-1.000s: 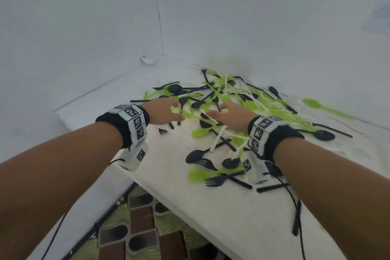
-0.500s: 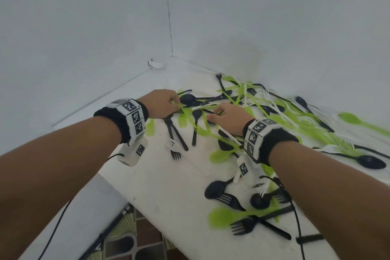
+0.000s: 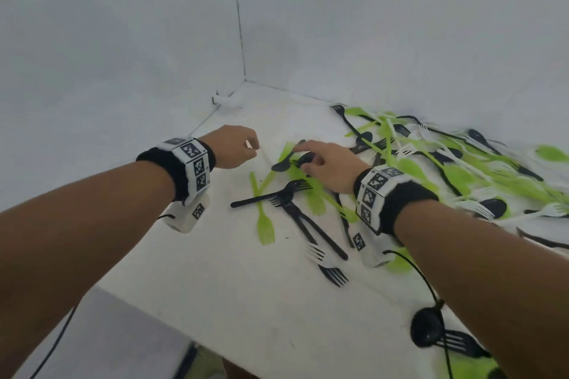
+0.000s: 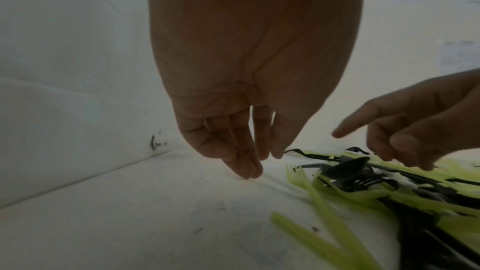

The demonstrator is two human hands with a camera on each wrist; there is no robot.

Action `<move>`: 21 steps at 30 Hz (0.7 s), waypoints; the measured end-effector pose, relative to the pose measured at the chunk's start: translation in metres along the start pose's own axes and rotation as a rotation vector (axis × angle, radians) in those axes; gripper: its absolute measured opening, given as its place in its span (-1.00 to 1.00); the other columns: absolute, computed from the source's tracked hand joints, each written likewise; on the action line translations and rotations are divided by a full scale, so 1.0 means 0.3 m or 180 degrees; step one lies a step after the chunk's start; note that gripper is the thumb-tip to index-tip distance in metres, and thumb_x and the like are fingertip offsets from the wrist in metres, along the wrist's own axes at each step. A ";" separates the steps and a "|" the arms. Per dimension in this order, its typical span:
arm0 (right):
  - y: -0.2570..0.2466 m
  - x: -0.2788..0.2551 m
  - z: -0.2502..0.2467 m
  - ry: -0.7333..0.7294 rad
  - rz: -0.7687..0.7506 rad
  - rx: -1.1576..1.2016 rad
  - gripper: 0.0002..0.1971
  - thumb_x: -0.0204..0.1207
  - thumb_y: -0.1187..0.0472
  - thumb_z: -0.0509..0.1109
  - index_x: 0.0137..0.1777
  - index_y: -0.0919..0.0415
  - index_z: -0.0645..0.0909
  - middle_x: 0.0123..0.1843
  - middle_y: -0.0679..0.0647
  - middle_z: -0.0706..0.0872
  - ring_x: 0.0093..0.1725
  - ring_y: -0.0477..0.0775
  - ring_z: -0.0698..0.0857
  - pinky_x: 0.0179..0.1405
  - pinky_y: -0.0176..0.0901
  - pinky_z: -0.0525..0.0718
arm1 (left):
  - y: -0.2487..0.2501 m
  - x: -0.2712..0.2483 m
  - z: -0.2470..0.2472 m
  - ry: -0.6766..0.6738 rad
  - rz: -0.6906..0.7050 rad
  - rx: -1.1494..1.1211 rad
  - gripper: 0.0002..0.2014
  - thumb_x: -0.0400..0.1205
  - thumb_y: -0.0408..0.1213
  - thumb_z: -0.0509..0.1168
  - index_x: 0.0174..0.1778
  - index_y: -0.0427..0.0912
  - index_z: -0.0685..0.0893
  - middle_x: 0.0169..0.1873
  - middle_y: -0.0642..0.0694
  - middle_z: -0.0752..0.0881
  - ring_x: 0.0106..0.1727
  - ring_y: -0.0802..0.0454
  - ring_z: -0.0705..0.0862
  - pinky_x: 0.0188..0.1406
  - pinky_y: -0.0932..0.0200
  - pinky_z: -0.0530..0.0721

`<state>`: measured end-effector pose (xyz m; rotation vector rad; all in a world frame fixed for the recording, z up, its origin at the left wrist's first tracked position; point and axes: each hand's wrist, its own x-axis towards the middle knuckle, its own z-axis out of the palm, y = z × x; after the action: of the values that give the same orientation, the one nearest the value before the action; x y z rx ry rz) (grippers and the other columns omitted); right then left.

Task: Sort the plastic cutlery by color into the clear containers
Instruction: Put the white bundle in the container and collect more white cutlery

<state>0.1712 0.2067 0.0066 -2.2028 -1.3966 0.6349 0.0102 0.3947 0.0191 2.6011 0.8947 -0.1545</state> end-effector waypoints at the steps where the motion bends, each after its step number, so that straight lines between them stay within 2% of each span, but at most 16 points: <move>1: -0.017 0.021 0.017 -0.0061 -0.0066 -0.0087 -0.58 0.71 0.05 0.34 0.56 -0.21 0.53 -0.15 -0.01 0.63 -0.23 -0.12 0.58 -0.01 -0.19 0.50 | -0.012 0.016 0.001 -0.0028 0.0070 0.0015 -0.74 0.78 -0.13 0.27 0.38 -0.01 0.64 0.18 -0.04 0.72 0.10 0.02 0.59 0.09 0.15 0.46; 2: -0.035 0.041 0.032 -0.0151 -0.0072 -0.0241 -0.55 0.71 -0.03 0.32 0.59 -0.29 0.48 -0.08 0.02 0.58 -0.12 -0.02 0.61 0.09 -0.11 0.54 | -0.019 0.028 0.002 -0.0062 0.0159 0.0016 -0.70 0.78 -0.12 0.27 0.44 0.01 0.60 0.19 -0.05 0.72 0.12 0.02 0.58 0.12 0.14 0.46; 4: -0.070 0.073 0.056 -0.0336 0.0126 -0.0748 -0.55 0.70 -0.20 0.23 0.59 -0.42 0.44 0.20 0.12 0.52 0.24 0.21 0.57 0.36 0.09 0.55 | -0.024 0.047 0.013 -0.0197 0.0430 0.0119 -0.60 0.79 -0.13 0.26 0.57 0.08 0.50 0.20 -0.06 0.72 0.18 -0.02 0.60 0.18 0.12 0.47; 6: -0.089 0.079 0.058 -0.0417 0.0341 -0.1096 -0.61 0.69 -0.23 0.19 0.48 -0.40 0.56 0.31 0.15 0.48 0.36 0.29 0.50 0.43 0.15 0.52 | -0.015 0.064 0.032 -0.0377 0.0691 0.0416 -0.57 0.78 -0.14 0.27 0.60 0.11 0.48 0.21 -0.07 0.72 0.27 -0.05 0.61 0.27 0.09 0.49; 9: -0.061 0.076 0.030 -0.0343 0.0546 -0.1248 -0.64 0.70 -0.15 0.15 0.28 -0.12 0.71 0.22 0.15 0.56 0.24 0.27 0.59 0.23 0.03 0.56 | -0.015 0.097 0.060 -0.0401 0.0882 0.0691 -0.68 0.76 -0.19 0.29 0.45 0.01 0.62 0.18 -0.10 0.69 0.29 -0.10 0.60 0.28 0.07 0.51; 12: 0.011 0.078 -0.006 -0.0203 0.0725 -0.1271 -0.63 0.73 -0.15 0.20 0.09 0.10 0.70 0.06 0.07 0.69 0.07 0.16 0.66 -0.05 -0.07 0.51 | -0.020 0.118 0.063 -0.0273 0.0815 0.0464 -0.81 0.71 -0.21 0.30 0.22 -0.03 0.69 0.07 -0.03 0.68 0.17 -0.08 0.63 0.17 0.08 0.58; 14: 0.043 0.085 -0.013 -0.0172 0.0769 -0.1208 -0.68 0.72 -0.16 0.24 0.02 0.07 0.65 0.01 0.03 0.70 0.03 0.11 0.66 -0.08 -0.07 0.51 | -0.012 0.125 0.056 -0.0212 0.0673 0.0219 -0.85 0.69 -0.15 0.30 0.12 -0.02 0.71 0.05 0.03 0.69 0.13 -0.02 0.63 0.15 0.10 0.57; 17: 0.054 0.101 -0.005 -0.0120 0.0706 -0.1182 -0.78 0.68 -0.12 0.33 -0.06 -0.01 0.61 -0.01 -0.02 0.68 0.02 0.08 0.65 -0.07 -0.09 0.52 | 0.002 0.136 0.061 -0.0155 0.0416 -0.0197 -0.85 0.65 -0.04 0.36 -0.01 -0.02 0.69 0.03 0.02 0.71 0.03 0.01 0.68 0.17 0.00 0.67; 19: 0.053 0.112 0.006 -0.0063 0.0657 -0.1179 -0.87 0.63 -0.04 0.40 -0.10 -0.05 0.60 0.02 -0.03 0.70 0.06 0.08 0.67 -0.04 -0.09 0.57 | 0.009 0.145 0.074 -0.0007 0.0303 -0.0411 -0.81 0.62 -0.08 0.45 -0.09 -0.10 0.64 -0.09 0.01 0.70 -0.08 -0.03 0.71 -0.02 0.06 0.69; 21: 0.055 0.119 0.014 -0.0090 0.0678 -0.1178 -0.89 0.60 0.02 0.43 -0.13 -0.08 0.58 0.06 -0.03 0.71 0.07 0.09 0.68 0.04 -0.04 0.67 | 0.016 0.157 0.082 0.0205 0.0183 -0.0677 -0.81 0.62 -0.21 0.47 -0.13 -0.13 0.57 -0.18 -0.02 0.69 -0.12 -0.06 0.72 -0.19 0.13 0.62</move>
<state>0.1941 0.2335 -0.0115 -2.6694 -1.3952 0.5111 0.0509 0.4082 -0.0126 2.4419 0.8098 0.0386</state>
